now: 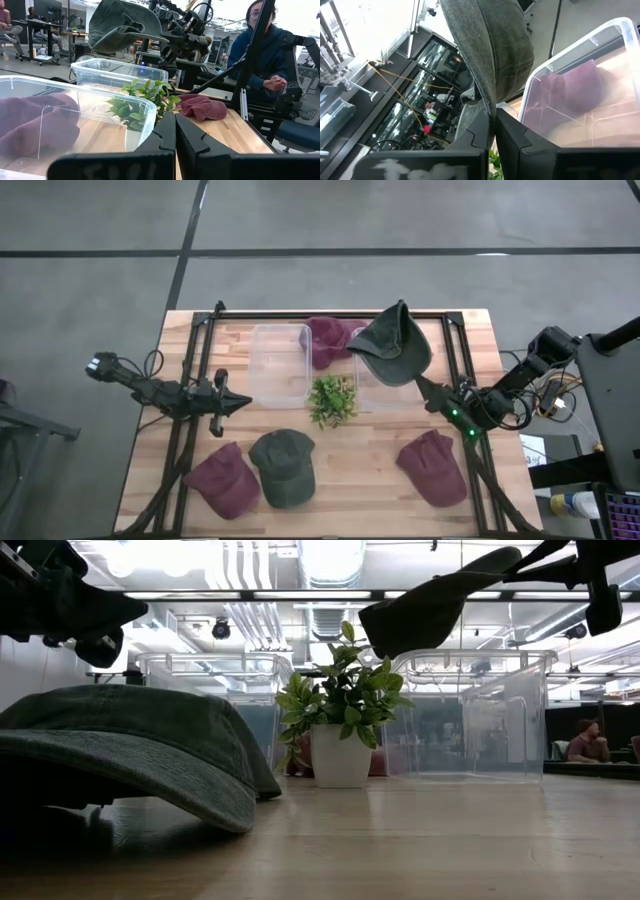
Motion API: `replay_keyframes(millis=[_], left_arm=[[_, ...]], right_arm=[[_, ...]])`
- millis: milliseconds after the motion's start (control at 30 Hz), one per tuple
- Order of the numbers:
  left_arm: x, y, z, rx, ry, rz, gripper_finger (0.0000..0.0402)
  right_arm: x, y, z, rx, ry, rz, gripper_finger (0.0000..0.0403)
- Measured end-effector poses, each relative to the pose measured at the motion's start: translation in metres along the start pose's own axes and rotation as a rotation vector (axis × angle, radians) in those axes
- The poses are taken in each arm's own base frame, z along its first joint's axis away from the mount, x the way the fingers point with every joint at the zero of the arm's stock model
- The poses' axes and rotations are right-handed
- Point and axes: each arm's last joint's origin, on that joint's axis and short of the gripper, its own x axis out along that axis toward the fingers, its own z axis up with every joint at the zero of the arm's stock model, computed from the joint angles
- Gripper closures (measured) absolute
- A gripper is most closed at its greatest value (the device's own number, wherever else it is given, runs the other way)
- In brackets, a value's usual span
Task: Pick & Place hat
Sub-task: Put the right black cap into the right transparent bin
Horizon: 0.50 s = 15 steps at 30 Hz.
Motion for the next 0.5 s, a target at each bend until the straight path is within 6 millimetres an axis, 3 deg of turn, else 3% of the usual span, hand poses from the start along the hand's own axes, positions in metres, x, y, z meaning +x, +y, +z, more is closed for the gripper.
replay_keyframes(millis=[133,500], left_arm=[[0.0,0.0,0.0,-0.001,0.0,0.0,0.0402],[0.0,0.0,0.0,-0.002,0.0,0.0,0.0402]], right_arm=[[0.003,0.001,-0.002,0.052,-0.017,-0.009,0.039],[0.009,-0.003,-0.014,-0.005,-0.045,-0.026,0.039]])
